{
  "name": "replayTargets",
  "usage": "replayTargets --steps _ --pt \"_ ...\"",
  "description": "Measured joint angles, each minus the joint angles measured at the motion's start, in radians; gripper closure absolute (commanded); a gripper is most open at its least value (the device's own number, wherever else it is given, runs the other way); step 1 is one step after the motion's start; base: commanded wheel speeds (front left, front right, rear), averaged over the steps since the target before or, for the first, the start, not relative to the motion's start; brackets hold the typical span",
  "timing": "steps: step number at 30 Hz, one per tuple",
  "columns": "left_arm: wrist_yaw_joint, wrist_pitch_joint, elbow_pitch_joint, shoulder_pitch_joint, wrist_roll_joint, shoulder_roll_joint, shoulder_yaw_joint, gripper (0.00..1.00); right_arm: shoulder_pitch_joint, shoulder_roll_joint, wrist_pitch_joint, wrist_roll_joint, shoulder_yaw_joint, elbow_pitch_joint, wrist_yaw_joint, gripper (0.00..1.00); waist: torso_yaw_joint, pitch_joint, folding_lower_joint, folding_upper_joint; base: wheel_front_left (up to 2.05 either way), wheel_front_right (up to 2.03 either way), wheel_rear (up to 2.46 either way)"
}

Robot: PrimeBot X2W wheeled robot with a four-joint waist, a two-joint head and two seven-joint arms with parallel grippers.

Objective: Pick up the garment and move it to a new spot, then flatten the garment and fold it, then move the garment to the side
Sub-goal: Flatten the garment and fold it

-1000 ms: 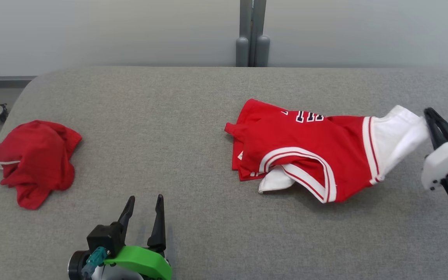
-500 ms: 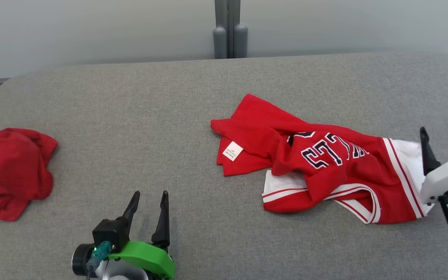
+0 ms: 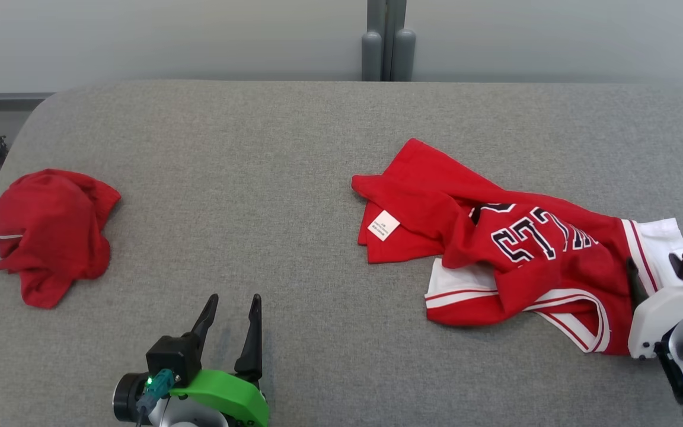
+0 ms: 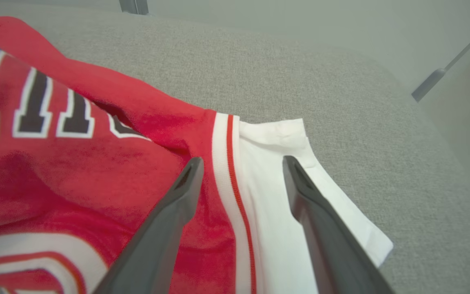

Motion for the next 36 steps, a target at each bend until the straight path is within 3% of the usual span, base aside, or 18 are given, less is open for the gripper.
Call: replayTargets --steps 6,7,8,9,15,26,28,29,32,36 --pt "-0.003 0.0 -0.002 -0.003 0.004 0.0 0.004 0.0 -0.01 0.025 0.014 -0.008 0.0 0.068 0.0 0.0 0.012 0.03 0.0 0.0 0.0 0.0 0.0" --pt "-0.003 0.0 -0.004 -0.009 0.004 0.0 0.001 0.0 -0.022 0.024 0.014 -0.012 -0.002 0.075 0.0 0.25 0.014 0.037 0.0 0.0 0.0 0.0 0.0" --pt "-0.003 0.0 -0.008 -0.017 0.004 0.0 -0.003 0.0 -0.035 0.023 0.014 -0.013 -0.007 0.081 0.0 0.8 0.017 0.044 0.0 0.0 0.0 0.0 0.0" --pt "-0.003 0.0 -0.012 -0.026 0.003 0.0 -0.007 0.0 -0.049 0.019 0.014 -0.022 -0.009 0.088 0.0 1.0 0.02 0.051 0.0 0.0 0.0 0.0 0.0" --pt "-0.003 0.0 -0.032 -0.058 -0.005 0.0 -0.021 0.0 -0.137 -0.033 0.004 -0.07 -0.02 0.099 0.0 1.0 0.039 0.093 0.0 0.0 0.0 0.0 0.0" --pt "0.002 0.0 -0.057 -0.11 -0.048 0.001 -0.086 0.0 -0.511 -0.177 0.043 -0.247 0.055 0.051 0.0 1.0 0.148 0.18 0.0 0.0 0.0 0.0 0.0" --pt "0.008 0.0 -0.066 -0.118 -0.059 0.001 -0.1 0.0 -0.555 -0.197 0.061 -0.272 0.04 0.075 0.0 0.37 0.176 0.193 0.0 0.0 0.0 0.0 0.0" --pt "0.011 0.0 -0.068 -0.119 -0.061 0.001 -0.108 0.0 -0.571 -0.202 0.07 -0.278 0.025 0.091 0.0 0.0 0.188 0.199 0.0 0.0 0.0 0.0 0.0" --pt "0.021 0.0 -0.074 -0.12 -0.07 0.001 -0.115 0.0 -0.592 -0.187 0.057 -0.288 0.001 0.125 0.0 0.0 0.221 0.214 0.0 0.0 0.0 0.0 0.0" --pt "0.028 0.0 -0.071 -0.116 -0.07 0.001 -0.105 0.0 -0.578 -0.108 0.004 -0.262 -0.009 0.167 0.0 0.0 0.231 0.22 0.0001 0.0 0.0 0.0 0.0"
